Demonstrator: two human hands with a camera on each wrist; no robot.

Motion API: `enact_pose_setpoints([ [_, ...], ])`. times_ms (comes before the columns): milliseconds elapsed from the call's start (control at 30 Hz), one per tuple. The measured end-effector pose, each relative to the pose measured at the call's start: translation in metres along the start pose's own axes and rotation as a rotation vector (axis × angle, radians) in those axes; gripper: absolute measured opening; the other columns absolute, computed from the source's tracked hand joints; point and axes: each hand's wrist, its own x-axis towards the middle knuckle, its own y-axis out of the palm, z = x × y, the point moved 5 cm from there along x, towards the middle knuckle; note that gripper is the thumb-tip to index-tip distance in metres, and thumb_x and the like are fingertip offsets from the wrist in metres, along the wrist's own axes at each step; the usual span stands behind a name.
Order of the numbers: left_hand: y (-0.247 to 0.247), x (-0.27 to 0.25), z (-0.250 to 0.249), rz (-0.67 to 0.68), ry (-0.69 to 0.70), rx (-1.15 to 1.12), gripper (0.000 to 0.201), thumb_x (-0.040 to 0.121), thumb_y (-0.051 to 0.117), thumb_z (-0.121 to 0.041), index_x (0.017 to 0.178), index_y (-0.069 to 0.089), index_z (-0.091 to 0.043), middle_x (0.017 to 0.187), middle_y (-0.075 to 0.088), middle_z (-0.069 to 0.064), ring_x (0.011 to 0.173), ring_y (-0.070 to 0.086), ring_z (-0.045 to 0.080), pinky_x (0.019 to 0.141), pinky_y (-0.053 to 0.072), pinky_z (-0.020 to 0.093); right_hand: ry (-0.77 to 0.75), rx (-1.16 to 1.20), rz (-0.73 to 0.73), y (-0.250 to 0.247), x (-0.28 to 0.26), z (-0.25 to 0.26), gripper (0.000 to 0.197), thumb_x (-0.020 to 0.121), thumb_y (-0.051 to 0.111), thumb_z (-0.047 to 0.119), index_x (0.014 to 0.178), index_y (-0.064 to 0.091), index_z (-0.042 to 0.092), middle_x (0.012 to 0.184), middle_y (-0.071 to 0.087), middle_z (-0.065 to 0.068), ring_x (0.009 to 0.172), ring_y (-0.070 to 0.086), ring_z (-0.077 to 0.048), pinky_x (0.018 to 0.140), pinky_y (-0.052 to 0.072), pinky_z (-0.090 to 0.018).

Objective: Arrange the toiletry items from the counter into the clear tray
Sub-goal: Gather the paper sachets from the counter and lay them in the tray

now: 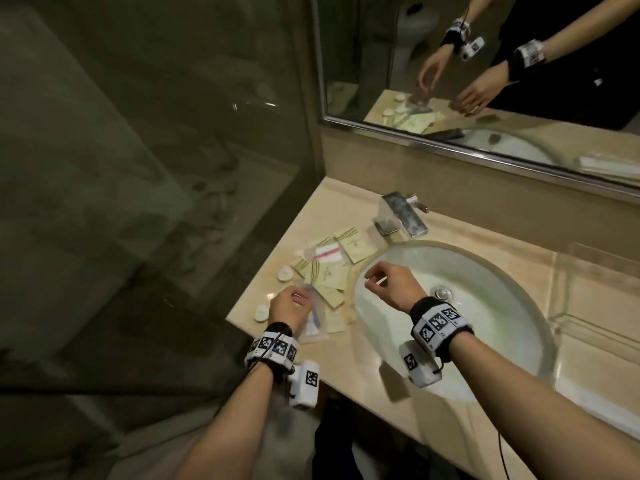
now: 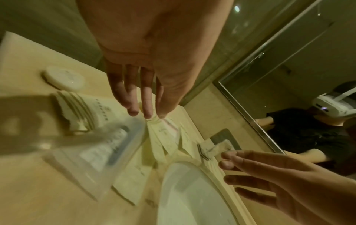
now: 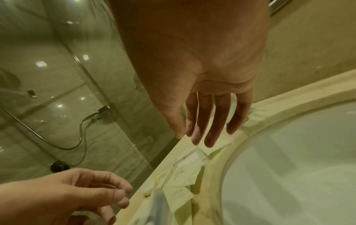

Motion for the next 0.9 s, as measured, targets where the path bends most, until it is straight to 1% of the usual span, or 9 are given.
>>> enact_pose_setpoints([
  [67, -0.011, 0.015, 0.016, 0.011, -0.051, 0.023, 0.014, 0.079, 0.073, -0.012, 0.091, 0.065, -0.014, 0.087, 0.066, 0.001, 0.077, 0.060, 0.016, 0.057, 0.042, 0.018, 0.032, -0.008, 0.019, 0.021, 0.016, 0.008, 0.020, 0.087, 0.068, 0.022, 0.104, 0.066, 0.012, 0.093, 0.068, 0.000, 0.085, 0.067, -0.022, 0.081, 0.053, -0.032],
  [167, -0.020, 0.040, 0.033, 0.016, -0.073, 0.104, 0.023, 0.077, 0.075, -0.012, 0.095, 0.062, -0.013, 0.101, 0.065, 0.007, 0.089, 0.060, 0.019, 0.073, 0.044, 0.023, 0.133, -0.026, 0.037, 0.049, 0.036, 0.010, 0.027, 0.086, 0.070, 0.024, 0.108, 0.063, 0.011, 0.102, 0.070, -0.005, 0.087, 0.065, -0.022, 0.079, 0.048, -0.027],
  [300, -0.016, 0.061, 0.044, 0.049, -0.089, 0.240, 0.041, 0.072, 0.079, -0.014, 0.106, 0.055, -0.013, 0.116, 0.055, 0.010, 0.109, 0.056, 0.028, 0.096, 0.046, 0.034, 0.288, -0.012, 0.021, 0.073, 0.054, 0.004, 0.047, 0.083, 0.075, 0.031, 0.118, 0.053, 0.009, 0.112, 0.068, -0.010, 0.102, 0.064, -0.027, 0.091, 0.051, -0.036],
  [367, -0.013, 0.068, 0.048, 0.057, -0.117, 0.293, 0.049, 0.070, 0.081, -0.016, 0.111, 0.052, -0.014, 0.119, 0.052, 0.011, 0.114, 0.052, 0.030, 0.101, 0.044, 0.039, 0.362, 0.046, -0.005, 0.080, 0.062, 0.000, 0.054, 0.081, 0.076, 0.033, 0.120, 0.048, 0.008, 0.111, 0.067, -0.011, 0.103, 0.064, -0.028, 0.093, 0.052, -0.040],
  [533, -0.011, 0.079, 0.049, 0.038, -0.154, 0.370, 0.064, 0.063, 0.086, -0.018, 0.114, 0.048, -0.013, 0.121, 0.054, 0.013, 0.118, 0.050, 0.031, 0.103, 0.043, 0.042, 0.468, 0.111, -0.049, 0.090, 0.072, -0.005, 0.063, 0.078, 0.079, 0.037, 0.122, 0.046, 0.007, 0.111, 0.064, -0.011, 0.104, 0.063, -0.029, 0.090, 0.052, -0.037],
  [667, -0.009, 0.086, 0.049, 0.099, -0.166, 0.353, 0.066, 0.059, 0.088, -0.021, 0.112, 0.049, -0.011, 0.117, 0.061, 0.013, 0.114, 0.055, 0.031, 0.099, 0.046, 0.042, 0.515, 0.160, -0.040, 0.094, 0.078, -0.007, 0.053, 0.080, 0.078, 0.029, 0.119, 0.049, 0.007, 0.117, 0.062, -0.012, 0.108, 0.061, -0.028, 0.090, 0.050, -0.035],
  [767, -0.012, 0.088, 0.048, 0.139, -0.167, 0.357, 0.053, 0.065, 0.085, -0.026, 0.109, 0.061, -0.010, 0.112, 0.066, 0.012, 0.109, 0.059, 0.030, 0.096, 0.049, 0.040, 0.525, 0.189, -0.025, 0.095, 0.080, -0.010, 0.037, 0.082, 0.076, 0.028, 0.107, 0.054, 0.010, 0.108, 0.062, -0.010, 0.105, 0.062, -0.028, 0.084, 0.052, -0.030],
  [867, -0.020, 0.089, 0.044, 0.122, -0.169, 0.333, 0.029, 0.074, 0.079, -0.026, 0.095, 0.068, -0.009, 0.106, 0.070, 0.013, 0.104, 0.060, 0.031, 0.092, 0.051, 0.037, 0.498, 0.273, -0.014, 0.090, 0.079, -0.008, 0.034, 0.086, 0.073, 0.025, 0.114, 0.058, 0.012, 0.105, 0.059, -0.008, 0.093, 0.062, -0.025, 0.059, 0.047, -0.013],
  [900, -0.024, 0.089, 0.042, 0.114, -0.181, 0.316, 0.024, 0.076, 0.078, -0.026, 0.091, 0.068, -0.010, 0.105, 0.069, 0.013, 0.103, 0.061, 0.031, 0.092, 0.051, 0.037, 0.491, 0.296, -0.021, 0.087, 0.080, -0.008, 0.036, 0.086, 0.073, 0.025, 0.116, 0.059, 0.011, 0.108, 0.061, -0.008, 0.090, 0.060, -0.022, 0.063, 0.048, -0.015],
])
